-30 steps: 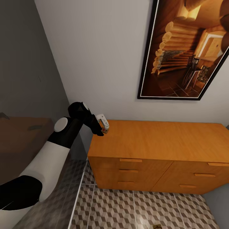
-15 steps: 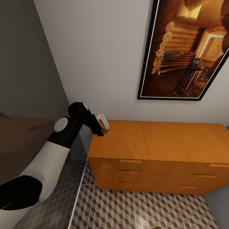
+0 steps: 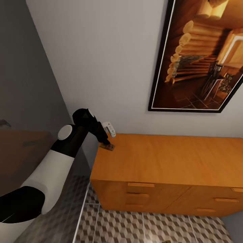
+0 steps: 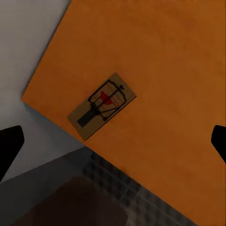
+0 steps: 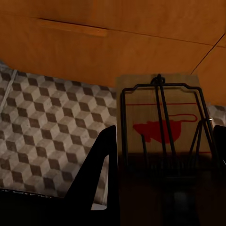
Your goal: Take the four mousetraps from the cabinet in the bathroom and place them on the bathroom floor. Make sure all four end up on the same floor surface, and ensure that at least two of them are either under or directly next to the same bathroom sink.
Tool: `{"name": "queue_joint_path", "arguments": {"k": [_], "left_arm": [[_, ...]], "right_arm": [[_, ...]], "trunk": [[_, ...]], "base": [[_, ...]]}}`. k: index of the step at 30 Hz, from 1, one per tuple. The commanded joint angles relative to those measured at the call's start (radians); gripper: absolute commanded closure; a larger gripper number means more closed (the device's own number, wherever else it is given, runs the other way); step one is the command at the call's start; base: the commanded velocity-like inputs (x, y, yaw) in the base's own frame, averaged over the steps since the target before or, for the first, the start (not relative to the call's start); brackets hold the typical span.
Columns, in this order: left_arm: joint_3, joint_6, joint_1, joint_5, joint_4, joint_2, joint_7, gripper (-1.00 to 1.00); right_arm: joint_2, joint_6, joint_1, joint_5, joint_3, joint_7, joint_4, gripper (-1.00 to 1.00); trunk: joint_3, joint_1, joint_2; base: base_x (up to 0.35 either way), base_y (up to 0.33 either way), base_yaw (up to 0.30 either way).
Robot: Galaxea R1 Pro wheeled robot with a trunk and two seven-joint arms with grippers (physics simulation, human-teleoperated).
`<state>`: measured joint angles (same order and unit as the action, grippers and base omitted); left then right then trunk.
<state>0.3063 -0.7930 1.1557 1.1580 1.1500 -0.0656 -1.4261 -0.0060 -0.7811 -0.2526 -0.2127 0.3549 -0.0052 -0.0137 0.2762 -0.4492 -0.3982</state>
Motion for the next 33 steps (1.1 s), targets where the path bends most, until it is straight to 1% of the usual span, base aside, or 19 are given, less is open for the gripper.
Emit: {"name": "queue_joint_path", "arguments": {"k": [1,16,23,26,28,33], "left_arm": [[0.001,-0.01,0.001,0.009,0.001,0.0,-0.01,-1.0],[0.005,-0.009,0.001,0.009,-0.001,0.003,-0.009,-1.0],[0.006,-0.006,0.001,0.009,-0.024,0.003,-0.007,-1.0],[0.006,0.011,0.001,0.009,-0.032,0.003,-0.007,-1.0],[0.005,0.041,0.001,0.009,-0.037,0.003,-0.007,-1.0],[0.005,0.064,0.001,0.009,-0.043,0.003,-0.007,-1.0]], "right_arm": [[0.0,-0.003,-0.001,-0.01,0.009,0.002,0.0,1.0],[0.0,-0.003,-0.001,-0.01,0.009,0.002,0.0,1.0],[0.0,-0.003,-0.001,-0.01,0.009,0.002,0.0,1.0],[0.0,-0.003,-0.001,-0.01,0.009,0.002,0.0,1.0],[0.0,-0.003,-0.001,-0.01,0.009,0.002,0.0,1.0],[0.0,-0.003,-0.001,-0.01,0.009,0.002,0.0,1.0]], "trunk": [[0.002,-0.001,-0.002],[0.002,-0.001,-0.002],[0.002,-0.001,-0.002],[0.002,-0.001,-0.002],[0.002,-0.001,-0.002],[0.002,-0.001,-0.002]], "base": [[0.143,0.0,0.0],[0.027,0.0,0.0],[0.0,0.0,0.0],[0.0,0.0,0.0],[0.0,0.0,0.0],[0.0,0.0,0.0]]}}
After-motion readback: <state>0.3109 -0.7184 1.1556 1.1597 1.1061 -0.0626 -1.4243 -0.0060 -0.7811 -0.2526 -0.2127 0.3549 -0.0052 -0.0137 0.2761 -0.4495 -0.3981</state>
